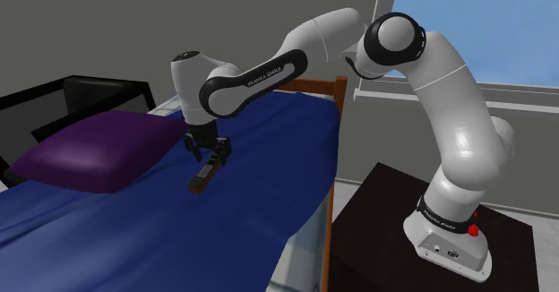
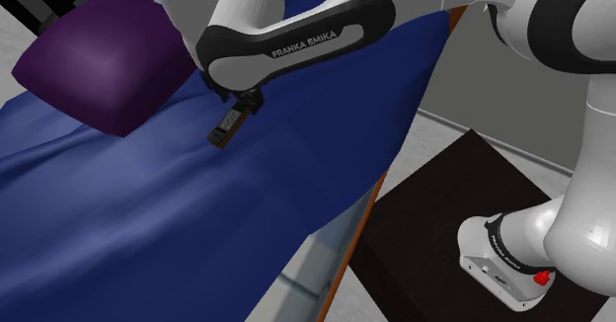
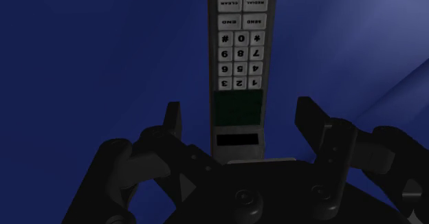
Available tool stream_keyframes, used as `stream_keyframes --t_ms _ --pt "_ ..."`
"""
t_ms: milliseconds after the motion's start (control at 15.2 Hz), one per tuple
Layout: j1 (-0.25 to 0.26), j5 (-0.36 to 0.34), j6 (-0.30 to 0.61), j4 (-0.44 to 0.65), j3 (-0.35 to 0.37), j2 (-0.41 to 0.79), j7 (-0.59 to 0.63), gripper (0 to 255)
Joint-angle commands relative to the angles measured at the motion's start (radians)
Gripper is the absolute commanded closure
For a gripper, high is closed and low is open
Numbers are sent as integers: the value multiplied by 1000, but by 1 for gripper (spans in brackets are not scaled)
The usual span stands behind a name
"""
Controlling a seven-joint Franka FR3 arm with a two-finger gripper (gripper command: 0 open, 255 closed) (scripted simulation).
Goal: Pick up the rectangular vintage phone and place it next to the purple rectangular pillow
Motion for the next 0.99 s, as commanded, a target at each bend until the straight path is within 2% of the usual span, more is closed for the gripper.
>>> stream_keyframes --t_ms 0,132,396,924 --pt "0 0 0 0 0 0 0 0" --pt "0 0 0 0 0 0 0 0" --pt "2 36 -94 62 27 -44 -24 0" --pt "2 36 -94 62 27 -44 -24 0"
